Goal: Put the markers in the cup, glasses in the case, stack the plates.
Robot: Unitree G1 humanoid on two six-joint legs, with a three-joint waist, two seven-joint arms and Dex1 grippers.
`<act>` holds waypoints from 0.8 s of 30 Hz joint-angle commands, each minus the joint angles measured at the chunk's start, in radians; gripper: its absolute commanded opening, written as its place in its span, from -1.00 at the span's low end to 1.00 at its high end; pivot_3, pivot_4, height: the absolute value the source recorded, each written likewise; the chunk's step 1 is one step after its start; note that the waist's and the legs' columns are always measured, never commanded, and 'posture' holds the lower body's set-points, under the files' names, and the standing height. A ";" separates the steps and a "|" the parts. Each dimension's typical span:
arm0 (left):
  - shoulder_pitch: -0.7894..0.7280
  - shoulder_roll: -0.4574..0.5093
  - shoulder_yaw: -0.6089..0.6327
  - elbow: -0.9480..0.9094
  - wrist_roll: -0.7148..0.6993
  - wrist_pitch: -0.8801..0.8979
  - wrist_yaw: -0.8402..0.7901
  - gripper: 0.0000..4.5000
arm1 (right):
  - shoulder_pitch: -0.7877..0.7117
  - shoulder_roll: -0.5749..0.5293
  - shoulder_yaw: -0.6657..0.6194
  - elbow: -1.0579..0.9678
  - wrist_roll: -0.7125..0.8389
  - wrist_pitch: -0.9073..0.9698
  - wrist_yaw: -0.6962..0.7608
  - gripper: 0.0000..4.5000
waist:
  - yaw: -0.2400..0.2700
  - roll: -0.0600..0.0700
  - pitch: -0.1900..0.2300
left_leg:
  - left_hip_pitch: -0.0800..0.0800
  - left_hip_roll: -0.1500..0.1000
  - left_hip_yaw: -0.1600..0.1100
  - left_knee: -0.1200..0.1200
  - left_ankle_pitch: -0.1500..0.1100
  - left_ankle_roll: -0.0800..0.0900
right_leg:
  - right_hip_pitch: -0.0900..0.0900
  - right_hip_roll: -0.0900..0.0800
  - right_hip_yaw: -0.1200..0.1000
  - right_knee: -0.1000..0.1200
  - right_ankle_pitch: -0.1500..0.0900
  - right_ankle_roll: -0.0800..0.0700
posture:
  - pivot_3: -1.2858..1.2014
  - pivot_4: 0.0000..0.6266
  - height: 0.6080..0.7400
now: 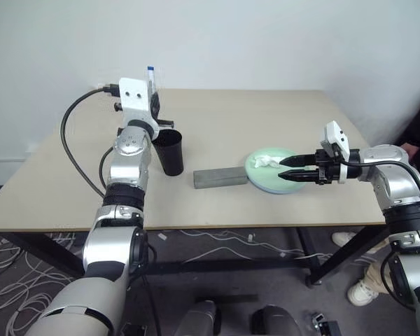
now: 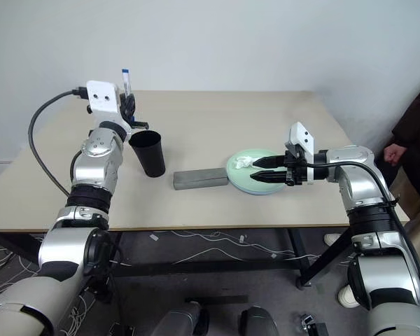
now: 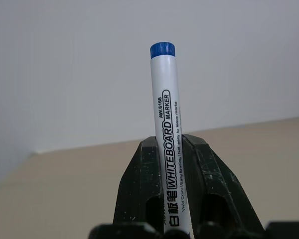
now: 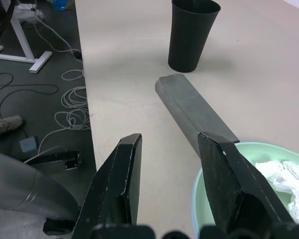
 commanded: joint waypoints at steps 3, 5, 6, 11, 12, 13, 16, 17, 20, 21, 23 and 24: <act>-0.017 -0.007 -0.015 -0.027 0.014 0.000 -0.012 -0.80 | -0.010 -0.004 -0.024 -0.028 0.014 -0.004 -0.004 -0.15 | 0.000 0.000 0.000 | 0.000 0.000 0.000 0.000 0.000 0.000 | 0.000 0.000 0.000 0.000 0.000 0.000 | 0.03 -1.00 0.32; -0.011 -0.008 -0.014 -0.006 0.018 -0.004 -0.006 -0.80 | -0.009 -0.005 -0.025 -0.029 0.015 -0.003 -0.004 -0.15 | 0.000 0.000 0.000 | 0.000 0.000 0.000 0.001 0.000 0.000 | 0.000 0.000 0.000 0.000 0.000 0.000 | 0.03 -1.00 0.32; -0.010 -0.006 -0.015 0.011 0.024 -0.013 -0.001 -0.80 | -0.008 -0.006 -0.025 -0.029 0.015 -0.003 -0.003 -0.15 | 0.000 0.000 0.000 | 0.000 0.000 0.000 0.001 0.000 0.000 | 0.000 0.000 0.000 0.000 0.000 0.000 | 0.03 -1.00 0.32; -0.021 -0.003 -0.009 0.118 0.043 -0.070 0.022 -0.80 | -0.006 -0.008 -0.026 -0.028 0.015 -0.003 -0.004 -0.15 | 0.000 0.000 0.000 | 0.000 0.000 0.000 0.001 0.000 0.000 | 0.000 0.000 0.000 0.000 0.000 0.000 | 0.03 -1.00 0.32; -0.023 -0.002 -0.010 0.142 0.048 -0.086 0.029 -0.80 | -0.005 -0.008 -0.027 -0.030 0.016 -0.003 -0.004 -0.15 | 0.000 0.000 0.000 | 0.000 0.000 0.000 0.001 0.000 0.000 | 0.000 0.000 0.000 0.000 0.000 0.000 | 0.03 -1.00 0.32; -0.024 -0.001 -0.010 0.162 0.051 -0.099 0.035 -0.80 | -0.004 -0.008 -0.027 -0.031 0.016 -0.002 -0.004 -0.15 | 0.000 0.000 0.000 | 0.000 0.000 0.000 0.001 0.000 0.000 | 0.000 0.000 0.000 0.000 0.000 0.000 | 0.03 -1.00 0.32; -0.022 -0.007 -0.004 0.212 0.047 -0.133 0.038 -0.80 | -0.003 -0.007 -0.028 -0.033 0.017 -0.001 -0.005 -0.15 | 0.000 0.000 0.000 | 0.000 0.000 0.000 0.003 0.000 0.001 | 0.000 0.000 0.000 0.001 0.000 0.000 | 0.03 -1.00 0.32; -0.018 -0.011 -0.004 0.220 0.045 -0.145 0.035 -0.80 | -0.002 -0.007 -0.028 -0.034 0.018 -0.001 -0.005 -0.15 | 0.000 0.000 0.000 | 0.000 0.000 0.000 0.003 0.000 0.001 | 0.000 0.000 0.000 0.001 0.000 0.000 | 0.03 -1.00 0.32; -0.013 -0.017 -0.007 0.235 0.046 -0.169 0.035 -0.80 | 0.001 -0.008 -0.029 -0.039 0.019 0.001 -0.006 -0.15 | 0.000 0.000 0.000 | 0.000 0.000 0.000 0.004 -0.001 0.002 | 0.000 0.000 0.000 0.000 0.001 0.000 | 0.03 -1.00 0.32; -0.012 -0.019 -0.008 0.237 0.046 -0.174 0.034 -0.80 | 0.003 -0.008 -0.029 -0.041 0.020 0.002 -0.006 -0.15 | 0.000 0.000 0.000 | 0.000 0.000 0.000 0.005 -0.001 0.002 | 0.000 0.000 0.000 0.000 0.001 0.001 | 0.03 -1.00 0.32; -0.011 -0.022 -0.008 0.240 0.046 -0.181 0.034 -0.80 | 0.006 -0.009 -0.029 -0.046 0.021 0.004 -0.006 -0.15 | 0.000 0.000 0.000 | 0.000 0.000 0.000 0.005 -0.001 0.002 | 0.000 0.000 0.000 0.000 0.001 0.001 | 0.03 -1.00 0.32; -0.011 -0.023 -0.008 0.241 0.046 -0.183 0.033 -0.80 | 0.008 -0.009 -0.029 -0.048 0.021 0.004 -0.005 -0.15 | 0.000 0.000 0.000 | 0.000 0.000 0.000 0.006 -0.001 0.002 | 0.000 0.000 0.000 0.000 0.001 0.002 | 0.03 -1.00 0.32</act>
